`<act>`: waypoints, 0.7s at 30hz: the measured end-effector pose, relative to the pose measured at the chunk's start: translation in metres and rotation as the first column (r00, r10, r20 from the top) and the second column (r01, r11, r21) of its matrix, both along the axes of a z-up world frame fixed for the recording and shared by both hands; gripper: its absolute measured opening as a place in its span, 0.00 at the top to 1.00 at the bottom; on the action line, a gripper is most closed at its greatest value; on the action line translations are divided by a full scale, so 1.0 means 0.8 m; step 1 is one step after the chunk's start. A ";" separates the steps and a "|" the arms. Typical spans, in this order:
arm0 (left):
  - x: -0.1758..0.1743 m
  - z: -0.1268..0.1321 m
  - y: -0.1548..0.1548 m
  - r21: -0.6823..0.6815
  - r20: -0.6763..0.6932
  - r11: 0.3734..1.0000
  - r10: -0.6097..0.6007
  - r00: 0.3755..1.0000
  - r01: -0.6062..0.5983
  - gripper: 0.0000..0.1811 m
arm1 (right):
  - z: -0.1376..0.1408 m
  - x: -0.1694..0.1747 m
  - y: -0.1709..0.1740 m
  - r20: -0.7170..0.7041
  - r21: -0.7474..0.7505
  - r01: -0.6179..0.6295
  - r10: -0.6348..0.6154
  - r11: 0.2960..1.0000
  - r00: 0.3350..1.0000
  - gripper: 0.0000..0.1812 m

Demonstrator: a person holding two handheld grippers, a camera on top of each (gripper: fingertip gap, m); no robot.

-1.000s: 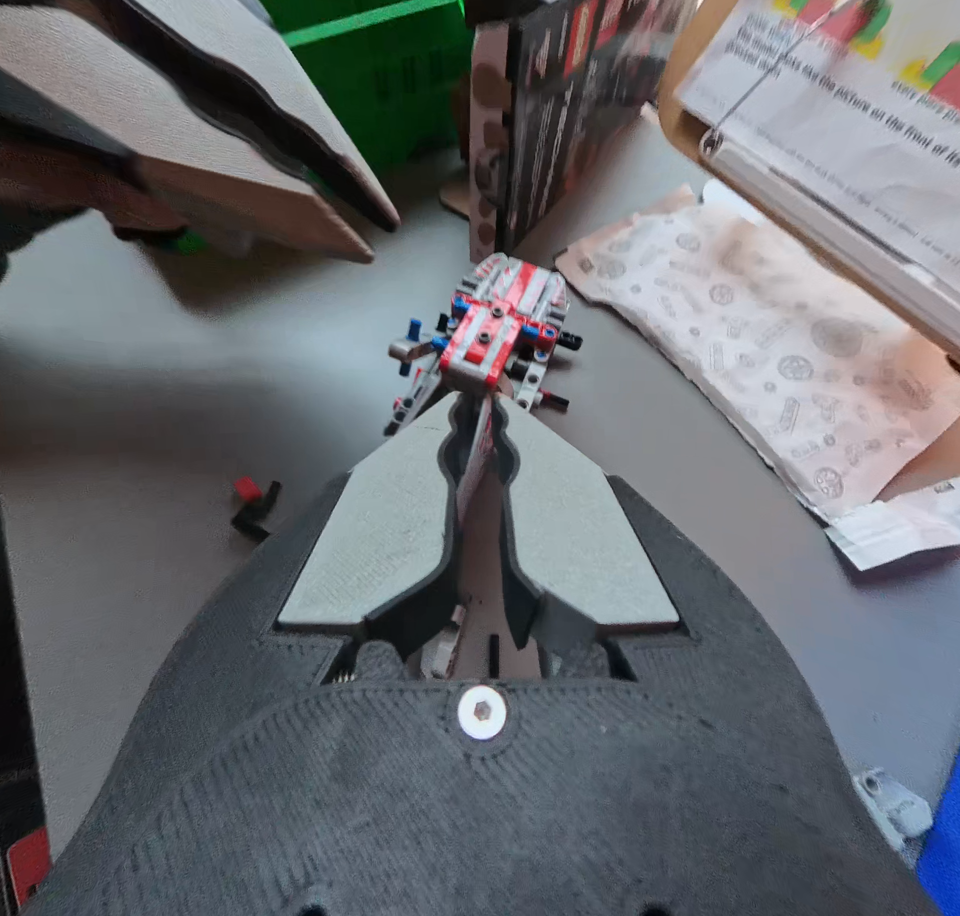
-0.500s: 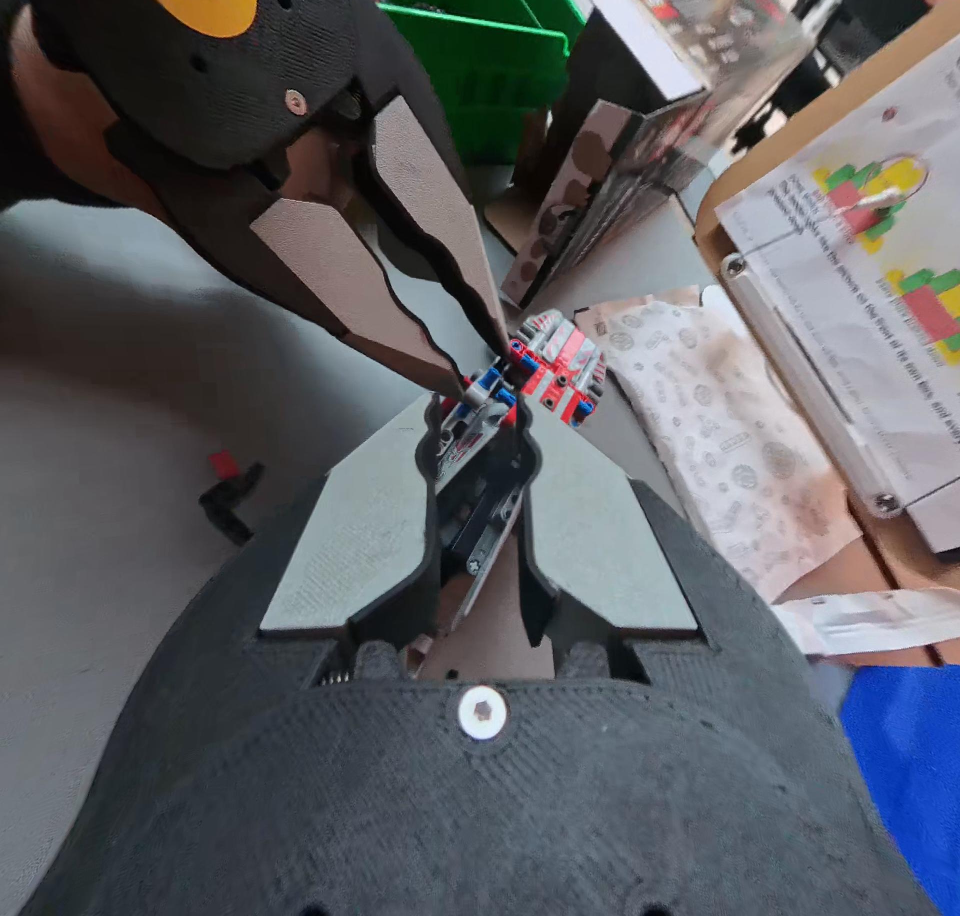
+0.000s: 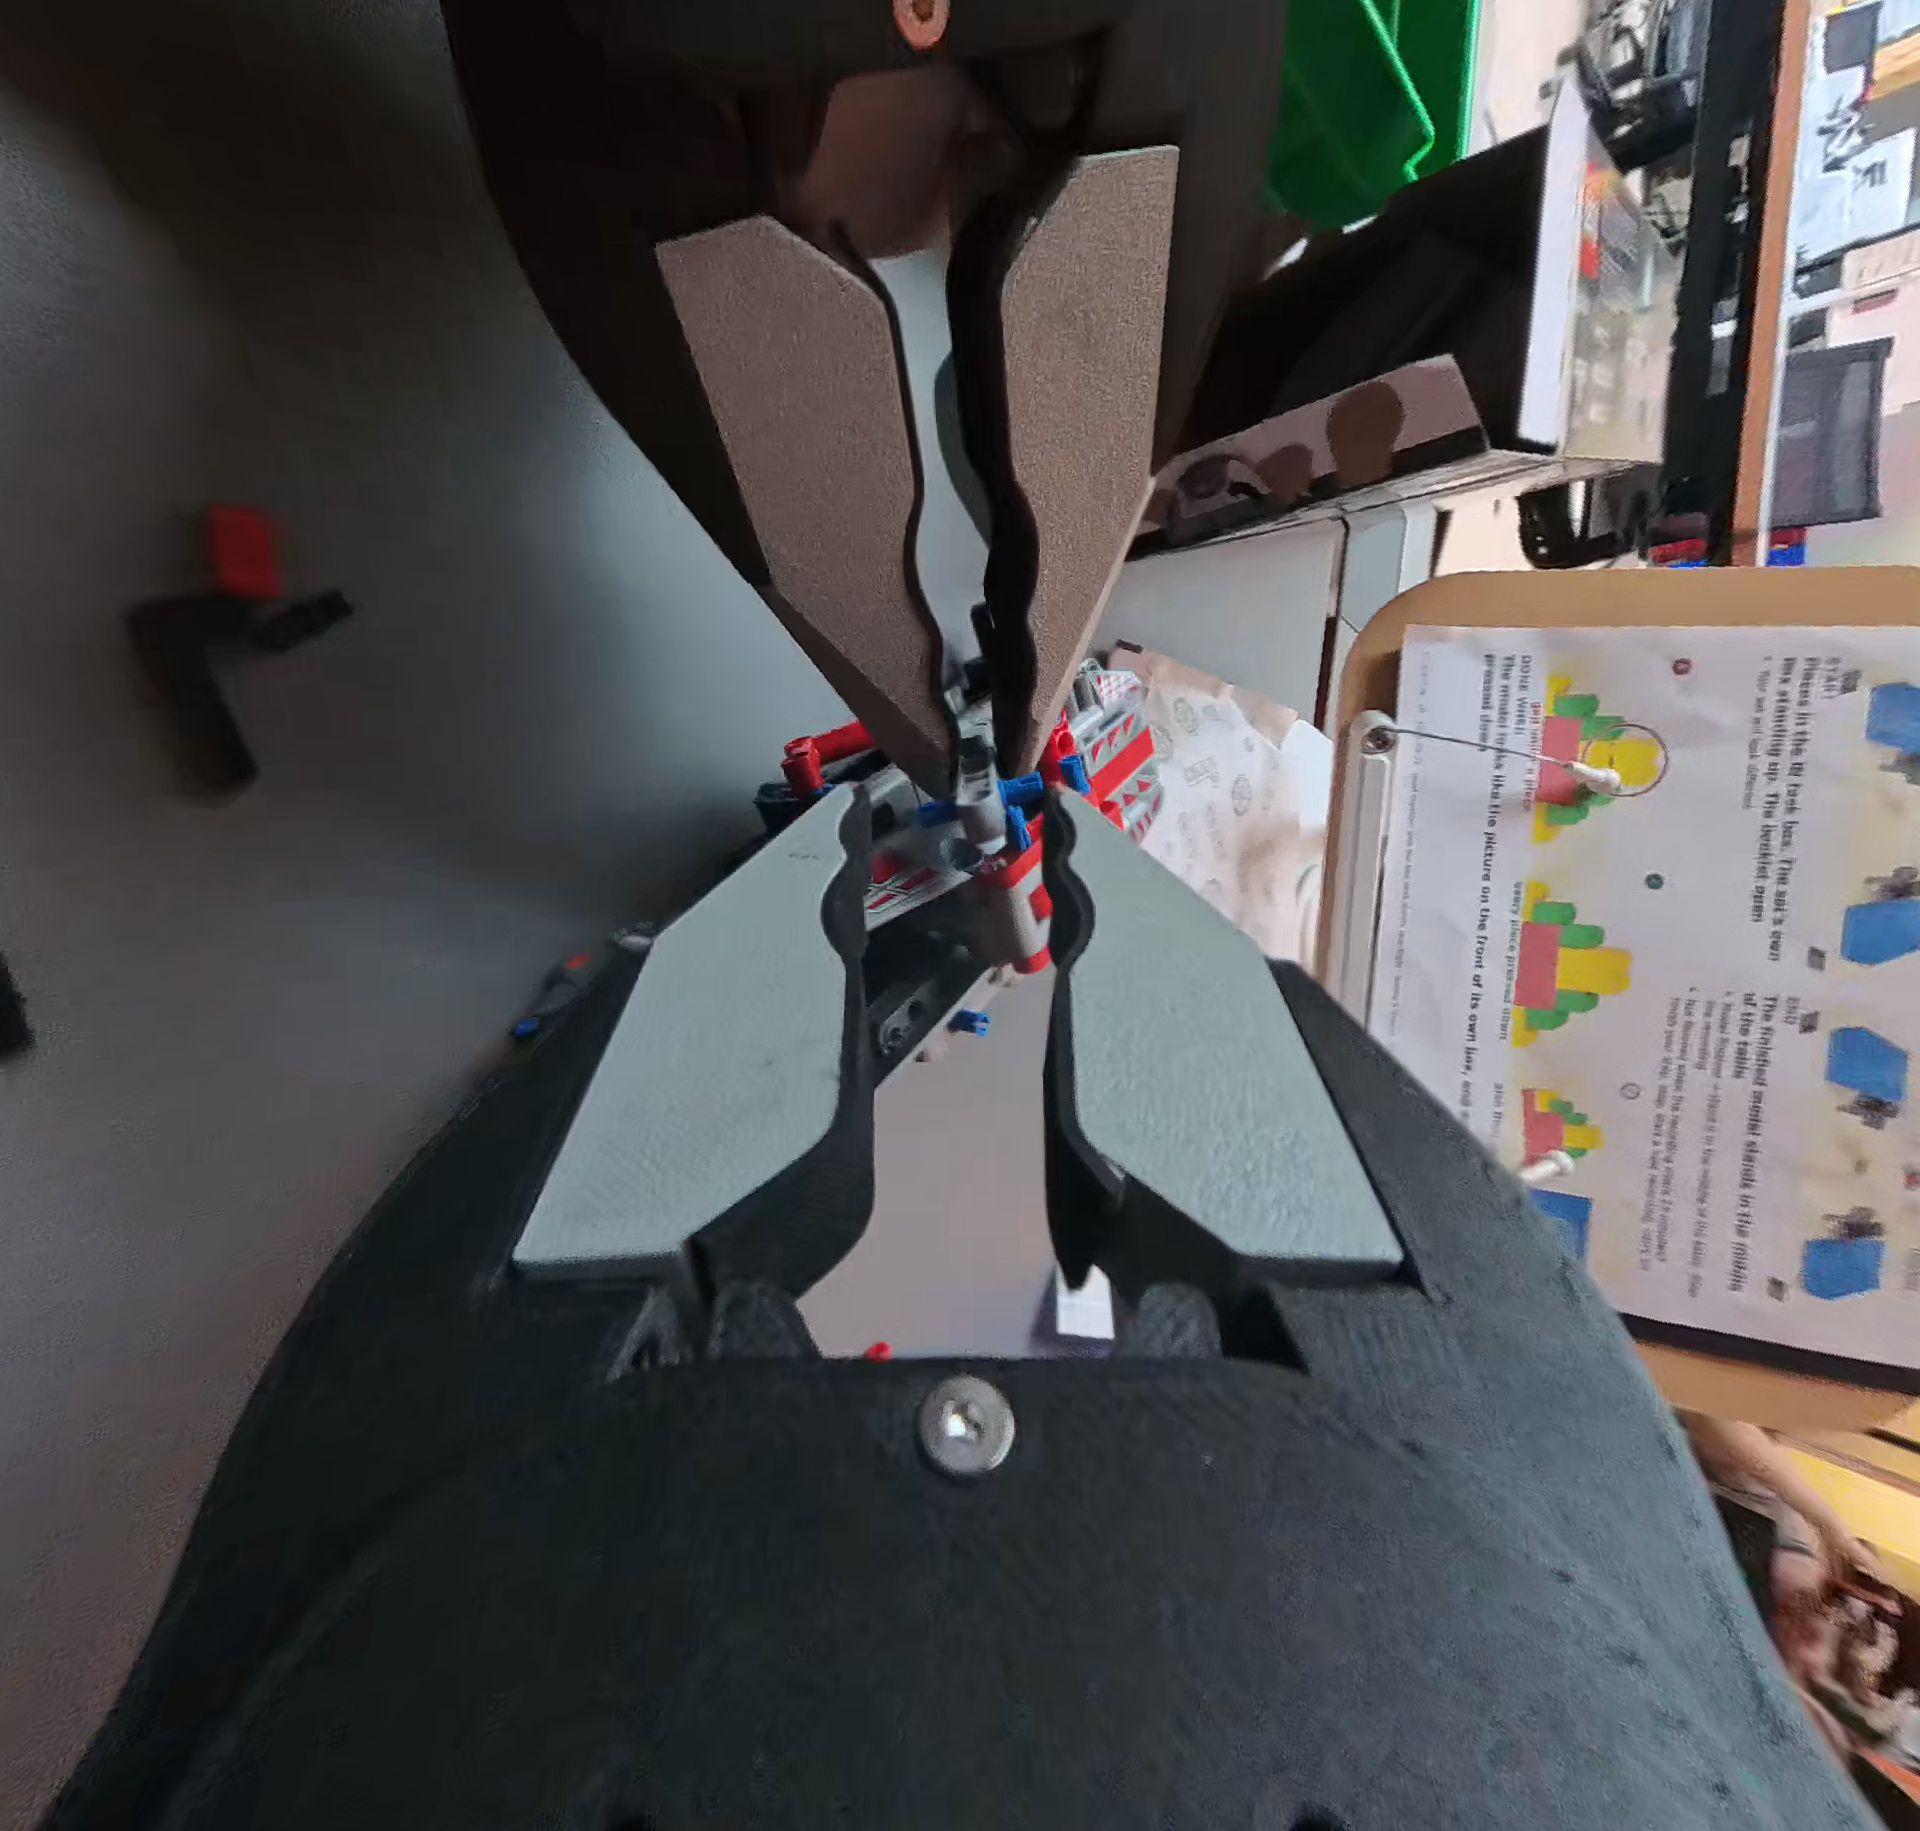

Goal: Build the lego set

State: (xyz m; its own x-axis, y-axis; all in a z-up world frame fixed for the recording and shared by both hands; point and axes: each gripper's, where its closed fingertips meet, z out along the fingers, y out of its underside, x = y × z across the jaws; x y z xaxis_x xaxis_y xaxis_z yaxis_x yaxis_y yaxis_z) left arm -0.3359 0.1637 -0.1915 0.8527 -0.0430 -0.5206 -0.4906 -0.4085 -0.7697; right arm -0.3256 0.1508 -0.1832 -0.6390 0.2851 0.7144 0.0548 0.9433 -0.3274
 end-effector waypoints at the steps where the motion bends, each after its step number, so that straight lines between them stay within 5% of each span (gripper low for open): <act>1: -0.001 0.000 0.000 0.007 0.010 1.000 -0.006 1.000 0.006 0.95 | 0.000 -0.003 0.003 -0.011 0.016 0.007 -0.007 1.000 1.000 0.85; 4: -0.007 0.005 -0.001 0.023 0.064 1.000 0.009 0.998 -0.011 0.96 | 0.002 -0.011 0.013 -0.050 -0.001 0.052 -0.052 0.999 0.997 0.88; 7: -0.009 0.008 0.000 0.058 0.192 0.998 0.019 0.981 -0.031 0.96 | 0.012 -0.013 0.024 -0.043 -0.169 0.201 -0.211 0.965 0.977 0.90; 10: -0.011 0.009 0.001 0.081 0.291 0.996 0.018 0.956 -0.043 0.96 | 0.019 -0.002 0.025 0.024 -0.374 0.330 -0.347 0.867 0.938 0.95; 13: -0.013 0.009 0.001 0.099 0.342 0.994 0.011 0.940 -0.047 0.96 | 0.017 0.006 0.011 0.149 -0.540 0.372 -0.350 0.754 0.925 0.99; 16: -0.013 0.009 0.000 0.110 0.328 0.993 0.014 0.945 -0.053 0.96 | 0.011 -0.001 0.011 0.221 -0.595 0.419 -0.362 0.686 0.906 0.95; 21: -0.013 0.009 0.000 0.119 0.334 0.991 0.016 0.942 -0.059 0.96 | 0.010 -0.011 0.011 0.177 -0.588 0.427 -0.405 0.687 0.897 0.96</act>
